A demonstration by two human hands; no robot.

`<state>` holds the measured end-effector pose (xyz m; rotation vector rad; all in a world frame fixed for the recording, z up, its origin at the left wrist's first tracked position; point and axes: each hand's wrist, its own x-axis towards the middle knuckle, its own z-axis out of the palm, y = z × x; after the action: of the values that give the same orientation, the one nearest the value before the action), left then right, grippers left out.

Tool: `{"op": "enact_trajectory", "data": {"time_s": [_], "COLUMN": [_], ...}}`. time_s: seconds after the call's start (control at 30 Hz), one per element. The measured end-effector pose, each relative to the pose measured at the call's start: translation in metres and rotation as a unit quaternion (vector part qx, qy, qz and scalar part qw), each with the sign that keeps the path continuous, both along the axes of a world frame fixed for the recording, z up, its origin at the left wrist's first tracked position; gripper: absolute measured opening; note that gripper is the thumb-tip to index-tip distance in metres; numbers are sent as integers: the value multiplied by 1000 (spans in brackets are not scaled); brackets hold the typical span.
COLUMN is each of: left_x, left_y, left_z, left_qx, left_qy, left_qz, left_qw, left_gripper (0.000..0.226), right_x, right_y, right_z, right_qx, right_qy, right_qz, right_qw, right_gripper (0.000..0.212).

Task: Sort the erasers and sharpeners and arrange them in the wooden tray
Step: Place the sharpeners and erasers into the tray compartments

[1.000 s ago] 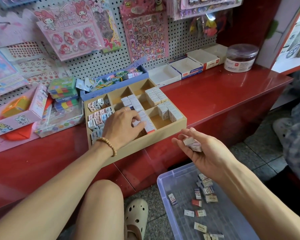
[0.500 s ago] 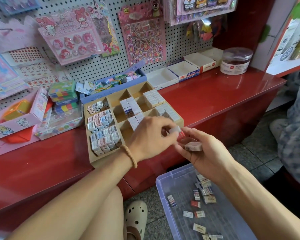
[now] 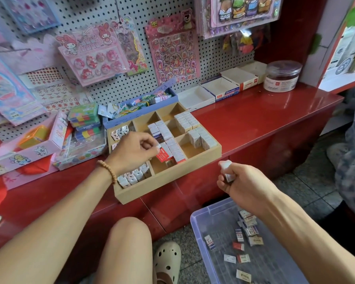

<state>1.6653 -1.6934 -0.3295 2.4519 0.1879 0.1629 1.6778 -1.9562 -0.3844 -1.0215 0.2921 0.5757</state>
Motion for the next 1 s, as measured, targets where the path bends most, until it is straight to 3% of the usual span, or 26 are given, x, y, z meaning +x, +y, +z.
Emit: {"op": "enact_trajectory", "data": {"time_s": [0.2, 0.53, 0.67, 0.87, 0.93, 1.0], "left_x": [1, 8, 6, 2, 3, 3], "left_y": [-9, -27, -25, -28, -43, -66], "left_z": [-23, -44, -44, -35, -26, -14], "left_qx": [94, 99, 73, 126, 49, -78], "left_qy": [21, -30, -32, -77, -96, -47], "left_qz": [-19, 10, 18, 14, -3, -51], "left_qw": [995, 995, 997, 989, 994, 995], "left_gripper": [3, 15, 6, 13, 13, 6], "right_x": [-3, -3, -1, -2, -2, -1], "right_y": [-8, -9, -7, -7, -7, -6], "right_z": [0, -2, -4, -4, -4, -3], "right_qx": [-56, -64, -48, -61, -58, -54], "right_qy": [-82, -131, -133, -168, -181, -194], "right_qz": [62, 64, 54, 62, 69, 74], "right_qw": [993, 987, 988, 982, 979, 977], "right_gripper": [10, 20, 19, 19, 18, 17]}}
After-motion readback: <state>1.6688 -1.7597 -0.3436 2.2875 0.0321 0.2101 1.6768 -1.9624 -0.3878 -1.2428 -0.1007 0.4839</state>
